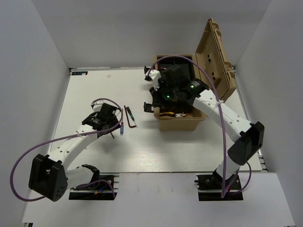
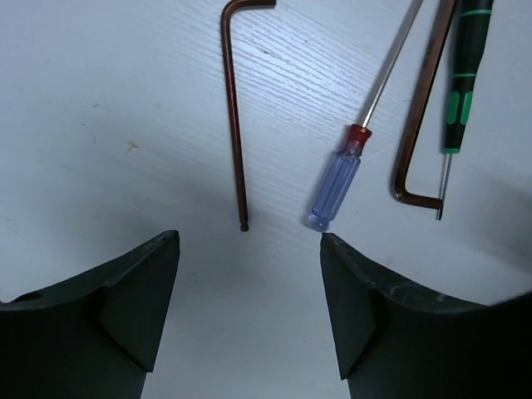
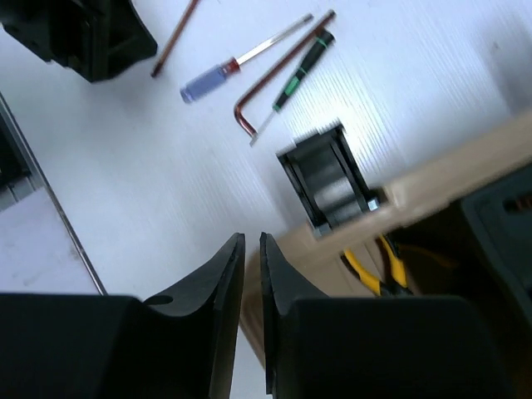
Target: Sort the tools into containers
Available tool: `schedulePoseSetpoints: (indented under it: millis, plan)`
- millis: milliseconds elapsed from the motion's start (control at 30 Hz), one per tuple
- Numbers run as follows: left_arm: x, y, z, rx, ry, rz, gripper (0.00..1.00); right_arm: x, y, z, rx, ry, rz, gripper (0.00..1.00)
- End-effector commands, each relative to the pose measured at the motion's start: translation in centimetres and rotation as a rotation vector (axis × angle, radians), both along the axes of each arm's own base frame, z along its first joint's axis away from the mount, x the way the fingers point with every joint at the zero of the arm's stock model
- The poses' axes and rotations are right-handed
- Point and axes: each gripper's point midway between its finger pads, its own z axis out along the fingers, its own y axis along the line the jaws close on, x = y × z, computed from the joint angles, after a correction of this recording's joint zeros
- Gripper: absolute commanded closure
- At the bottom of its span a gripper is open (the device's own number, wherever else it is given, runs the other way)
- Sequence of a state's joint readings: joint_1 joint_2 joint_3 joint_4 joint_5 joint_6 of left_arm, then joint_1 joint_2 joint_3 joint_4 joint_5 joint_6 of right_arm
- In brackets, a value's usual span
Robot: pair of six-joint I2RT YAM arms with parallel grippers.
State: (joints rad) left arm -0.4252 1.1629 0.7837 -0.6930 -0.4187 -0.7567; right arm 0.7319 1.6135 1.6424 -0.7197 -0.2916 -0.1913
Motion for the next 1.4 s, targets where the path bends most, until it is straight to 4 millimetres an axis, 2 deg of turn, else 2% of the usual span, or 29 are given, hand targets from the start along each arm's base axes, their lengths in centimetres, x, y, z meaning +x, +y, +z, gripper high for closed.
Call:
schedulePoseSetpoints:
  millis: [0, 33, 67, 100, 133, 167, 200, 233, 300, 333, 367, 433, 467, 533, 567, 600, 667, 800, 933, 1000, 1233, 1367]
  plan:
    - [0.3, 0.7, 1.2, -0.039, -0.055, 0.095, 0.22, -0.3, 2.5, 0.6, 0.000, 0.018, 0.014, 0.80]
    - [0.1, 0.9, 1.7, -0.043, -0.079, 0.100, 0.23, -0.3, 4.3, -1.2, -0.032, 0.064, 0.028, 0.79]
    - [0.0, 1.2, 2.5, -0.049, -0.117, 0.107, 0.23, 0.0, 5.2, -0.1, -0.014, 0.064, 0.022, 0.78]
    - [-0.6, 1.5, 4.7, -0.094, -0.209, 0.107, 0.27, 0.3, 6.2, -1.8, -0.039, 0.113, 0.005, 0.78]
    - [-0.7, 2.0, 6.3, -0.098, -0.274, 0.115, 0.28, 0.5, 7.9, -2.6, -0.049, 0.133, 0.009, 0.78]
    - [-1.1, 2.4, 7.3, -0.115, -0.322, 0.121, 0.32, 0.7, 8.9, -1.9, -0.028, 0.138, -0.003, 0.78]
    - [-2.0, 2.8, 9.3, -0.128, -0.398, 0.097, 0.39, 1.5, 10.0, -2.6, -0.032, 0.151, -0.032, 0.78]
    - [-2.3, 3.1, 10.1, -0.128, -0.429, 0.083, 0.44, 1.2, 11.2, -4.6, -0.067, 0.162, -0.020, 0.78]
    - [-3.2, 3.5, 11.4, -0.122, -0.455, 0.067, 0.50, 2.3, 12.5, -5.9, -0.078, 0.159, -0.094, 0.78]
    - [-3.5, 4.0, 11.8, -0.098, -0.463, 0.062, 0.52, 2.1, 13.4, -7.5, -0.099, 0.162, -0.097, 0.77]
    - [-3.9, 4.3, 12.3, -0.098, -0.479, 0.070, 0.52, 2.3, 13.9, -8.0, -0.108, 0.146, -0.121, 0.77]
    - [-4.4, 5.0, 12.8, -0.067, -0.500, 0.063, 0.44, 2.6, 14.8, -10.2, -0.142, 0.127, -0.161, 0.77]
    - [-4.4, 5.0, 12.8, -0.067, -0.501, 0.063, 0.37, 2.5, 15.0, -11.0, -0.159, 0.126, -0.171, 0.77]
    - [-4.7, 5.2, 12.4, -0.055, -0.514, 0.049, 0.26, 3.5, 15.0, -13.0, -0.203, 0.092, -0.232, 0.77]
    - [-4.6, 5.2, 12.1, -0.054, -0.513, 0.049, 0.22, 3.2, 15.4, -14.1, -0.219, 0.095, -0.229, 0.76]
    - [-4.6, 5.2, 12.1, -0.047, -0.511, 0.043, 0.21, 3.5, 15.6, -14.3, -0.213, 0.090, -0.237, 0.76]
    - [-4.6, 5.0, 11.7, -0.046, -0.503, 0.032, 0.21, 3.5, 15.8, -15.7, -0.237, 0.087, -0.246, 0.76]
    - [-4.5, 5.0, 11.3, -0.026, -0.491, 0.019, 0.21, 4.0, 16.2, -17.1, -0.254, 0.059, -0.266, 0.72]
    - [-4.4, 4.8, 11.5, -0.036, -0.497, 0.012, 0.21, 4.4, 16.6, -18.8, -0.264, 0.055, -0.276, 0.72]
    - [-4.4, 4.8, 11.5, -0.029, -0.496, 0.007, 0.21, 4.8, 16.4, -19.8, -0.281, 0.045, -0.291, 0.68]
    - [-4.3, 4.8, 11.2, -0.029, -0.496, 0.007, 0.21, 5.8, 16.3, -21.0, -0.290, 0.035, -0.315, 0.68]
    - [-4.4, 4.9, 10.5, -0.017, -0.471, 0.019, 0.21, 5.5, 16.2, -22.2, -0.307, 0.051, -0.315, 0.70]
